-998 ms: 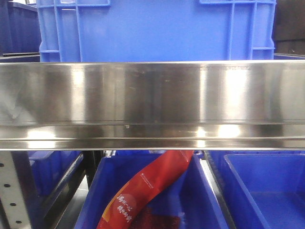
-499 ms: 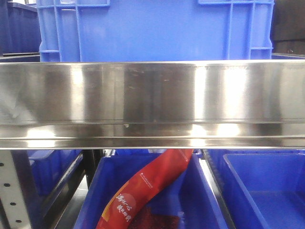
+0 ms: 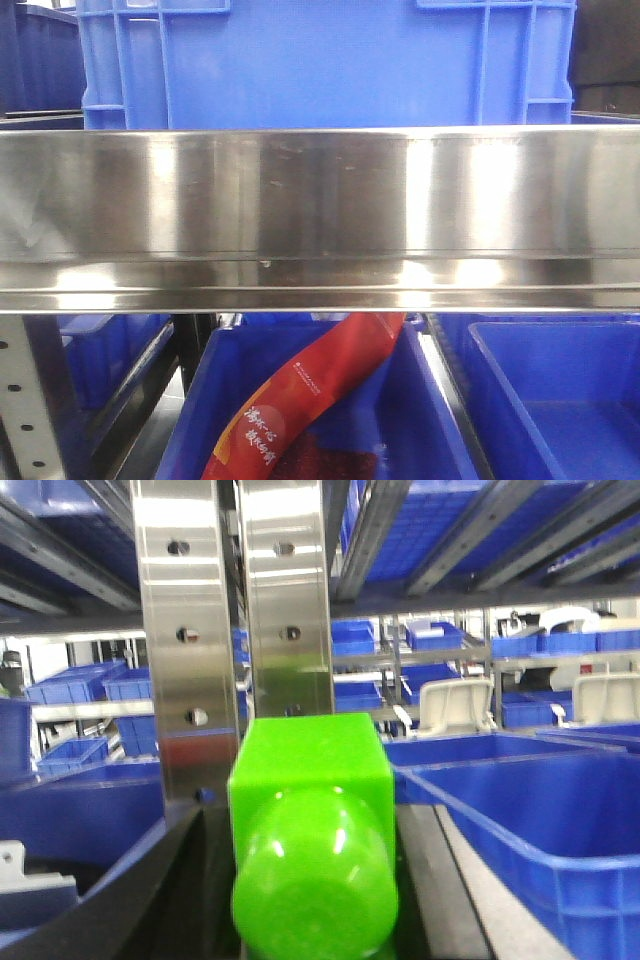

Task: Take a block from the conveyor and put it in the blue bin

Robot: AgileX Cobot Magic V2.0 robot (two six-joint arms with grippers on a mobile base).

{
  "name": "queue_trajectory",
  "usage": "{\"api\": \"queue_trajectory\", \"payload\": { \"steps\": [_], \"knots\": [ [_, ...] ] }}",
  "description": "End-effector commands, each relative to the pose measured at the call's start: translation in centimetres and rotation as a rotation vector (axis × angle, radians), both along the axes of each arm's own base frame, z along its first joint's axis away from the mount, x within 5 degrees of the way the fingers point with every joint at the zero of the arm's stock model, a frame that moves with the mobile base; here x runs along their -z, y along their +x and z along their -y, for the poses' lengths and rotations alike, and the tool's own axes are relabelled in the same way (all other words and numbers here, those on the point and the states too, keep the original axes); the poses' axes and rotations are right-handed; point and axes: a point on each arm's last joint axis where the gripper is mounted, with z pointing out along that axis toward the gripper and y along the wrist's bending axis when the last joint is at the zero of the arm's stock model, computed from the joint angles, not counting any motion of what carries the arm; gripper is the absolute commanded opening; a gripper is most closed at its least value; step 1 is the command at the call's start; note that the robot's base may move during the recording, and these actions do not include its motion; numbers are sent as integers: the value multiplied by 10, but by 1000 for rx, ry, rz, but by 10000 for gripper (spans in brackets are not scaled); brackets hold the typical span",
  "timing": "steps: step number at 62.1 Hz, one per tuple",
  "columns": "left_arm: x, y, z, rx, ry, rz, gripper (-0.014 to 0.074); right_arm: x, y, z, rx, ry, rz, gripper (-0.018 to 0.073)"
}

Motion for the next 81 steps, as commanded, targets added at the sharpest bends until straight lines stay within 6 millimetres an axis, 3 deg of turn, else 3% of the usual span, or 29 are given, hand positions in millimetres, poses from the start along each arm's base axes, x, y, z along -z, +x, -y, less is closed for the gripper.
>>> {"api": "queue_trajectory", "payload": {
  "steps": [1,14,26,37,47,61,70,81],
  "knots": [
    [-2,8,1,22,-41,-54,-111,-12,-4,0,1,-6,54,-162],
    [-28,35,5,47,-6,-197,-111,-43,6,-6,-59,-29,88,-162],
    [-58,70,8,83,-58,-242,-111,-63,37,-25,-183,-52,64,-162],
    [-74,96,21,175,-69,-314,-111,-80,65,-53,-315,-47,74,-162],
    [-80,110,49,322,-49,-315,-111,-81,92,-83,-411,-49,57,-162],
    [-71,127,99,508,-16,-300,-111,-77,121,-119,-497,-39,85,-162],
    [-63,153,130,539,19,-230,-111,-65,136,-132,-512,-41,76,-162],
    [-54,192,158,547,28,-277,-111,-60,149,-140,-513,-31,109,-162]
  ]
}}
